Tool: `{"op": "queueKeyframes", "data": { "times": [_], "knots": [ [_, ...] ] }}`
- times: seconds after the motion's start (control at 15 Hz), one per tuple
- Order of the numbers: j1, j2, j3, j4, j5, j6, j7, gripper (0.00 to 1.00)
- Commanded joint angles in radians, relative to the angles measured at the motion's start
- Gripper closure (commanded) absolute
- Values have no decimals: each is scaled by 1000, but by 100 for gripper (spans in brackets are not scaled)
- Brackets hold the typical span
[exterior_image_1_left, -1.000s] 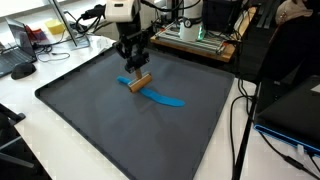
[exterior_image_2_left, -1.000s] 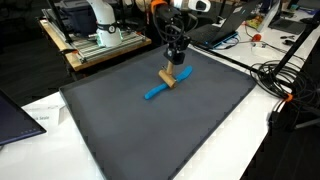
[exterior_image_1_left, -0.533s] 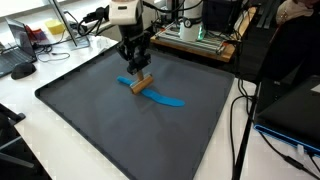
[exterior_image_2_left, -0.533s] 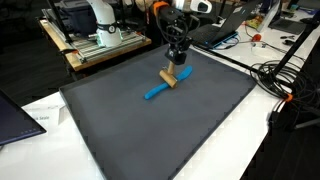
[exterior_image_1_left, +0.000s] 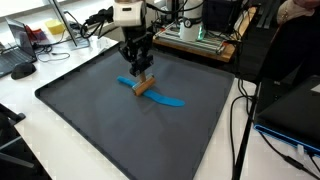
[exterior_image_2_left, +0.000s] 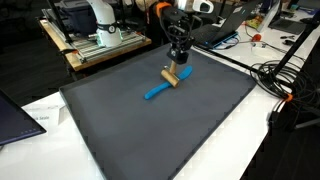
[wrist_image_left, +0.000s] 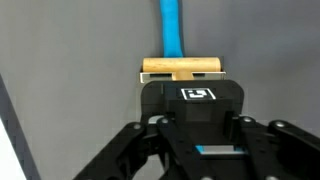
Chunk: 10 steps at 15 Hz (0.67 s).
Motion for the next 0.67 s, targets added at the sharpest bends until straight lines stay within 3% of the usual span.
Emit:
{"op": "queueKeyframes", "data": {
  "times": [0.0,0.6],
  "knots": [
    [-8,53,20,-1,35,28,-31,78],
    [-4,54,40,-8,62,36,-53,78]
  ]
}}
